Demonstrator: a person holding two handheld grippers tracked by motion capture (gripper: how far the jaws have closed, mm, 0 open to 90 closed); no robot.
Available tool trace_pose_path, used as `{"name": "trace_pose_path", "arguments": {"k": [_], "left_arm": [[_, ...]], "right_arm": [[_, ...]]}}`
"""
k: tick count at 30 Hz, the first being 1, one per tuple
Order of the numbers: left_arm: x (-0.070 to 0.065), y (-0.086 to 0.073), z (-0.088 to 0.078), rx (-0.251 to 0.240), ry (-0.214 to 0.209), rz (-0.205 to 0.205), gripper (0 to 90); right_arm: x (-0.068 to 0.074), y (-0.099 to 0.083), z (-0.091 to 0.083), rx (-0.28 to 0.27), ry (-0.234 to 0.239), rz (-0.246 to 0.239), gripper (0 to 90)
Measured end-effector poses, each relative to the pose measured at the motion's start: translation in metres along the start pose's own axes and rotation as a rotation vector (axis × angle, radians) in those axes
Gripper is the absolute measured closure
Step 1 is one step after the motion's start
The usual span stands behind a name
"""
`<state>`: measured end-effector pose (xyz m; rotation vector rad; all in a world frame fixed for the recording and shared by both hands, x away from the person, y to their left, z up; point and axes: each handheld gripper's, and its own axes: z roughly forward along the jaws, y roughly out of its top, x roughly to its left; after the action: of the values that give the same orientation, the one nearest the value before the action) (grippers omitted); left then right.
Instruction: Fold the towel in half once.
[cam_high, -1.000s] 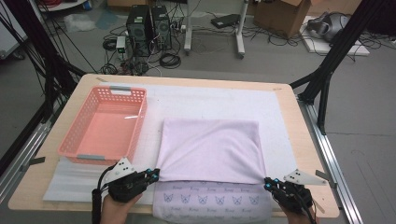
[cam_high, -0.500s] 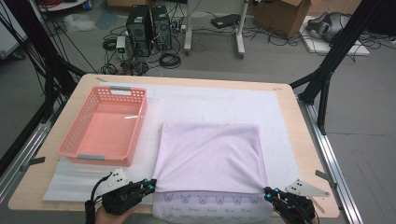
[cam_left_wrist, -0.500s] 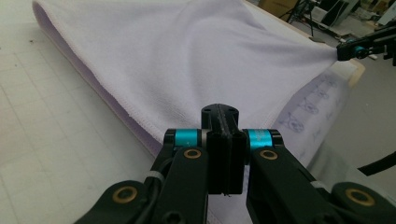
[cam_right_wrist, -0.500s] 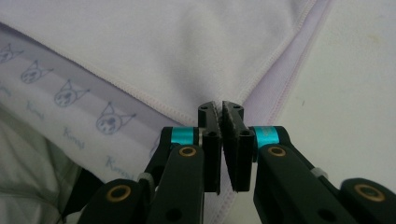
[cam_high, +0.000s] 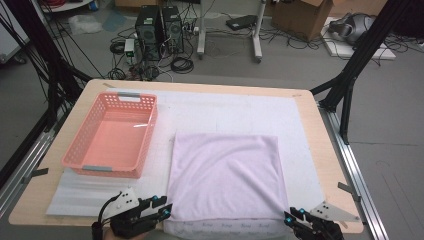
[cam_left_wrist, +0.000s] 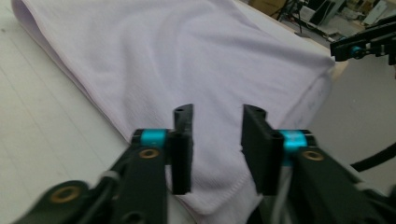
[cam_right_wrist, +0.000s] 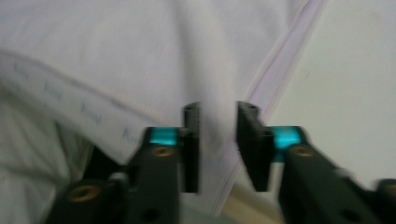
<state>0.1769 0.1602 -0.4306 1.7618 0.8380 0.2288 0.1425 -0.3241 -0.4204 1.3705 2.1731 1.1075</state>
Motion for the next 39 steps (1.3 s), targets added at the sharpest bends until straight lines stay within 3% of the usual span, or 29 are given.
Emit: {"name": "trace_pose_path", "arguments": {"k": [2, 4, 10, 14, 16, 17, 21, 25, 30, 32, 34, 35, 39], "left_arm": [[0.006, 0.007, 0.006, -0.01, 0.014, 0.006, 51.7], [0.013, 0.014, 0.014, -0.019, 0.034, 0.007, 50.7], [0.038, 0.028, 0.048, 0.004, 0.089, -0.003, 50.8], [0.051, 0.029, 0.061, 0.022, 0.099, -0.033, 51.5], [0.053, 0.028, 0.063, 0.027, 0.102, -0.042, 51.5], [0.054, 0.027, 0.062, 0.03, 0.1, -0.046, 51.5], [0.052, 0.024, 0.06, 0.027, 0.095, -0.049, 51.4], [0.051, 0.024, 0.058, 0.017, 0.089, -0.05, 51.4], [0.049, 0.026, 0.056, 0.016, 0.09, -0.043, 51.0], [0.049, 0.028, 0.056, 0.009, 0.096, -0.045, 49.8], [0.052, 0.031, 0.057, 0.006, 0.09, -0.051, 47.8], [0.053, 0.033, 0.058, 0.007, 0.09, -0.051, 47.0], [0.059, 0.044, 0.068, 0.004, 0.088, -0.052, 45.6]], "right_arm": [[-0.004, 0.007, 0.001, -0.039, -0.003, 0.022, 63.9], [-0.01, 0.016, 0.007, -0.051, -0.028, 0.023, 64.5], [-0.029, 0.038, 0.055, 0.008, -0.087, 0.042, 67.1], [-0.036, 0.044, 0.076, 0.05, -0.079, 0.062, 71.3], [-0.035, 0.044, 0.082, 0.065, -0.076, 0.039, 77.5], [-0.034, 0.045, 0.083, 0.063, -0.069, 0.031, 84.8], [-0.032, 0.045, 0.076, 0.064, -0.059, 0.019, 86.7], [-0.032, 0.041, 0.055, 0.038, -0.059, 0.024, 86.7], [-0.032, 0.033, 0.037, 0.076, -0.056, 0.047, 86.6], [-0.031, 0.031, 0.036, 0.097, -0.061, 0.033, 86.3], [-0.032, 0.032, 0.036, 0.108, -0.056, 0.037, 81.8], [-0.032, 0.034, 0.036, 0.092, -0.065, 0.039, 74.7], [-0.037, 0.044, 0.04, 0.014, -0.06, 0.034, 64.7]]}}
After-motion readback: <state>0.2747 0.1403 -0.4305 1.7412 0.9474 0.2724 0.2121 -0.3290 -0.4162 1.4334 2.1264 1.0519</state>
